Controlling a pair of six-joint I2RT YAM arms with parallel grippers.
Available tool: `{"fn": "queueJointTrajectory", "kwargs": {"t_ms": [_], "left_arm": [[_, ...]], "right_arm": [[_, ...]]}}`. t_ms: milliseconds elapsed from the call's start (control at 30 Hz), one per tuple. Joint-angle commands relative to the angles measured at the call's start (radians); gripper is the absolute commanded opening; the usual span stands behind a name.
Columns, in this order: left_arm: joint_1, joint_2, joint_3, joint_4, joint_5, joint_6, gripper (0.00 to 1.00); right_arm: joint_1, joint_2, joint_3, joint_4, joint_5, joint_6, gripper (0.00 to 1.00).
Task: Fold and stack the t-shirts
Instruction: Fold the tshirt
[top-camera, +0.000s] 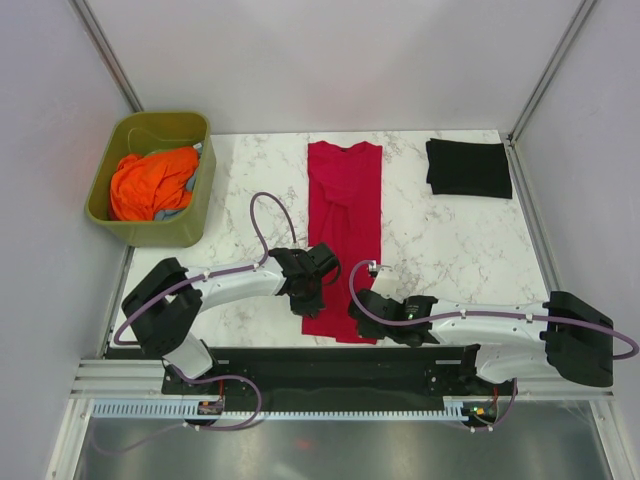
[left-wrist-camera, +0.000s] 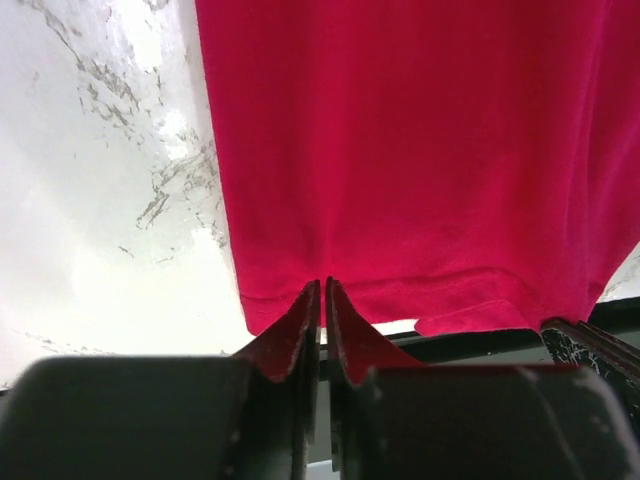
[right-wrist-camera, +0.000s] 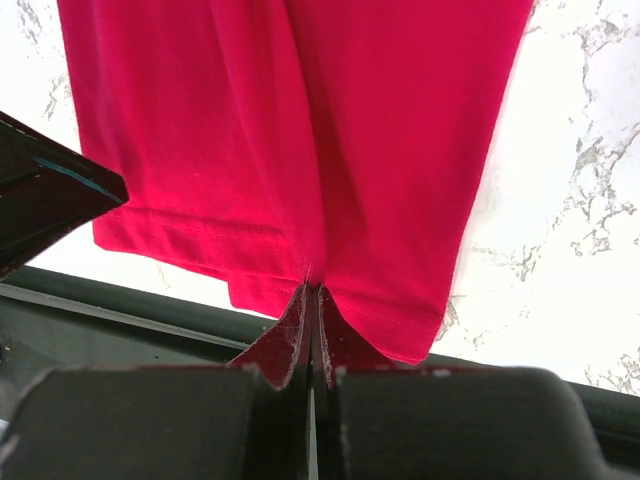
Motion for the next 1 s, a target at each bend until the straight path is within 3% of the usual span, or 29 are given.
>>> {"fn": "queueJointTrajectory", "kwargs": {"t_ms": [0,33,267,300,367,533,600,667,967], "left_arm": [[-0.008,-0.006,0.028,-0.010,0.008,0.011,0.09],[-0.008,-0.007,0.026,-0.008,0.008,0.011,0.02],[-0.008,-0.030,0.019,-0.010,-0.004,0.012,0.02],[-0.008,-0.029,0.019,-0.011,-0.005,0.014,0.05],[-0.008,-0.015,0.016,-0.011,-0.002,0.014,0.20],[-0.008,0.045,0.020,0.004,0.002,0.012,0.21],[-0.008,0.069,0.019,0.019,0.002,0.012,0.15],[-0.008,0.076,0.022,0.019,-0.002,0.012,0.02],[-0.008,-0.065,0.017,-0.025,-0.041,-0.008,0.02]], "right_arm": [[0.007,0.003,0.040,0.011,0.001,-0.006,0.00],[0.007,0.003,0.041,0.011,0.001,-0.007,0.00],[0.005,0.005,0.043,0.011,0.002,-0.004,0.00],[0.005,0.005,0.044,0.013,0.001,-0.004,0.00],[0.007,0.010,0.046,0.014,-0.001,-0.004,0.00],[0.007,0.016,0.044,0.021,-0.004,-0.003,0.00],[0.007,0.011,0.041,0.021,-0.003,-0.004,0.00],[0.007,0.005,0.037,0.021,0.001,-0.001,0.00],[0.005,-0.018,0.029,0.022,0.011,0.005,0.00]]}}
